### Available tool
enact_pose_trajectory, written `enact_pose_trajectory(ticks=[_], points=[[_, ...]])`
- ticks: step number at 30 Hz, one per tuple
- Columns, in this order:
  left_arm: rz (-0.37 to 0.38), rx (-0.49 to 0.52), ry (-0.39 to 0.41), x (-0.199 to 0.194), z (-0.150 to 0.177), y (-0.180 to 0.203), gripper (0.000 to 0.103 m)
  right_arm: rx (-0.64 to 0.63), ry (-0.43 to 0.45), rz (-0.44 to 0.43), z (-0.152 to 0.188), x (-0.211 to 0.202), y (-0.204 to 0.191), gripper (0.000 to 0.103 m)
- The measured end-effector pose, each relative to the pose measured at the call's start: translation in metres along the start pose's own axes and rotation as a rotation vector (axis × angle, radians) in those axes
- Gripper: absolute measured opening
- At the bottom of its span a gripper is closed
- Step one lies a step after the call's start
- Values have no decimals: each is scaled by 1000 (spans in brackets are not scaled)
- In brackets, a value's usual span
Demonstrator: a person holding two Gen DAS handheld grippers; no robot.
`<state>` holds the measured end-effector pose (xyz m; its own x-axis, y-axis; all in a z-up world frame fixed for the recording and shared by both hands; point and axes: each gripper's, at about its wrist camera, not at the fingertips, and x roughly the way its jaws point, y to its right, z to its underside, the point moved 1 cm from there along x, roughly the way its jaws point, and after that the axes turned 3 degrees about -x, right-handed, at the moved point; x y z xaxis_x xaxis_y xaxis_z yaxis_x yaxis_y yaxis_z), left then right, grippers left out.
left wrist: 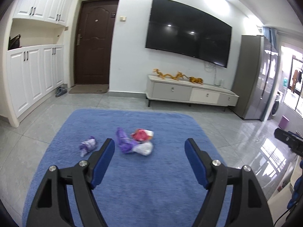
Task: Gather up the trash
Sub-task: 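Return both tools to the rug toward the purple wrappers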
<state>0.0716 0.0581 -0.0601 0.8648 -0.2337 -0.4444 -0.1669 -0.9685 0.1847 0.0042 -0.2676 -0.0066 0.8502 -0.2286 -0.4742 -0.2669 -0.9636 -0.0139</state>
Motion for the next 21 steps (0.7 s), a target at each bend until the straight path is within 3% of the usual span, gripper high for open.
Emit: enact_pose_trajectory(ticks=[5, 13, 21], points=[[-63, -35, 12, 11, -15, -44, 75, -36, 15, -44, -20, 7, -24, 88], [-168, -66, 31, 29, -67, -127, 75, -79, 33, -162, -54, 35, -70, 88], [-221, -76, 26, 62, -105, -166, 75, -90, 58, -331, -96, 83, -122, 87]])
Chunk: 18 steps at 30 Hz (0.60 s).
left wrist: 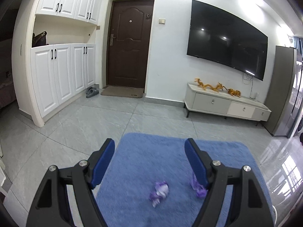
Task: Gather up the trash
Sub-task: 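Return both tools to the rug toward the purple wrappers, then grasp purple wrapper with left tool while right tool grasps clear plastic bag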
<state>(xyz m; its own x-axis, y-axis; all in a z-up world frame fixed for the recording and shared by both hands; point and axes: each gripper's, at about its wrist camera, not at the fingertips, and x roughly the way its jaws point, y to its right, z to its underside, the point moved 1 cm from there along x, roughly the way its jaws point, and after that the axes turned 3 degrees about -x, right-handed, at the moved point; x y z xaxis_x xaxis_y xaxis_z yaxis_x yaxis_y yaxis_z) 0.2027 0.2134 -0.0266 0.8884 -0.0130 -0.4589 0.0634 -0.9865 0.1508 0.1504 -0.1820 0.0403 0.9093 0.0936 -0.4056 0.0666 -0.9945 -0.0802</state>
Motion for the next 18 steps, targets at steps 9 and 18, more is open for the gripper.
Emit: enact_pose_trajectory(ticks=[9, 18], points=[[77, 5, -213, 82, 63, 1, 75, 39, -179, -108, 45, 105, -17, 75], [93, 33, -371, 140, 120, 10, 70, 131, -397, -163, 121, 189, -23, 61]])
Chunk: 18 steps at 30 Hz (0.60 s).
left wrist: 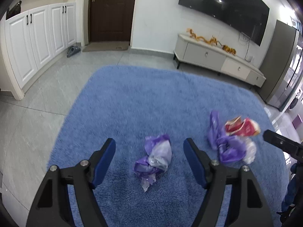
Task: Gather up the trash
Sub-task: 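Grasp purple wrapper with left tool while right tool grasps clear plastic bag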
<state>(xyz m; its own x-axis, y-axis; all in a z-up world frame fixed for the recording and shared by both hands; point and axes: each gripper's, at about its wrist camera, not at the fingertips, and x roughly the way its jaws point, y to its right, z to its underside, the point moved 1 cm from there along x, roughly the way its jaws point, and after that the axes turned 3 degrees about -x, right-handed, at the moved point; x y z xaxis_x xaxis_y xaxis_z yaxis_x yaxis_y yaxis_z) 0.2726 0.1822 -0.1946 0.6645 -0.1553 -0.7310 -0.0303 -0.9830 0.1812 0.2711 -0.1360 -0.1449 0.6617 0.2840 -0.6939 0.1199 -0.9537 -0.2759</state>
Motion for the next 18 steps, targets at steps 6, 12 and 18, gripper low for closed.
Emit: enact_pose_trajectory(ticks=[6, 12, 18], points=[[11, -22, -65, 21, 11, -8, 48, 64, -70, -41, 11, 32, 11, 43], [15, -52, -49, 12, 16, -18, 33, 33, -98, -117, 28, 30, 5, 31], [13, -43, -18, -14, 26, -15, 31, 4, -91, -119, 51, -2, 7, 29]])
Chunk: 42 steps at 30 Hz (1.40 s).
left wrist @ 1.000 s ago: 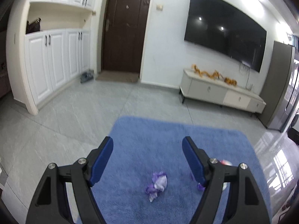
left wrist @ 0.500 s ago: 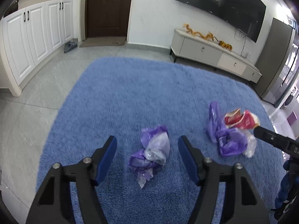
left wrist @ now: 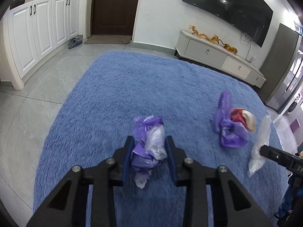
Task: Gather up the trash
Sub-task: 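Grasp purple wrapper with left tool while right tool grasps clear plastic bag, then carry both items to the trash bin and open both tools over it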
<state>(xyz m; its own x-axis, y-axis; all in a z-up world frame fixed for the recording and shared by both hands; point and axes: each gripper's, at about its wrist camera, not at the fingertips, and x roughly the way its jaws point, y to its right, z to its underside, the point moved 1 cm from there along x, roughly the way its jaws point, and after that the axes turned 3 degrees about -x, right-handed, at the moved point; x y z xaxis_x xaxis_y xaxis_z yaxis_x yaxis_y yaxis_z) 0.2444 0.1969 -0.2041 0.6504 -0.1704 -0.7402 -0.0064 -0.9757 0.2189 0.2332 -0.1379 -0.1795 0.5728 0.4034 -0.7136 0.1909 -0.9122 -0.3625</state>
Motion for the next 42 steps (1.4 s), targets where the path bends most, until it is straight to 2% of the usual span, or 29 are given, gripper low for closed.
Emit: enact_pose_trajectory(ticks=[7, 14, 24, 32, 42], points=[[19, 21, 54, -48, 16, 13, 31, -6, 59, 59, 29, -63, 8, 29], [74, 66, 104, -95, 30, 49, 31, 43, 186, 113, 47, -142, 28, 29], [102, 253, 175, -147, 59, 134, 31, 100, 322, 225, 93, -242, 59, 29], [146, 410, 202, -170, 87, 212, 31, 132, 373, 300, 125, -290, 82, 29], [157, 545, 182, -169, 109, 283, 31, 250, 422, 312, 163, -318, 137, 29]])
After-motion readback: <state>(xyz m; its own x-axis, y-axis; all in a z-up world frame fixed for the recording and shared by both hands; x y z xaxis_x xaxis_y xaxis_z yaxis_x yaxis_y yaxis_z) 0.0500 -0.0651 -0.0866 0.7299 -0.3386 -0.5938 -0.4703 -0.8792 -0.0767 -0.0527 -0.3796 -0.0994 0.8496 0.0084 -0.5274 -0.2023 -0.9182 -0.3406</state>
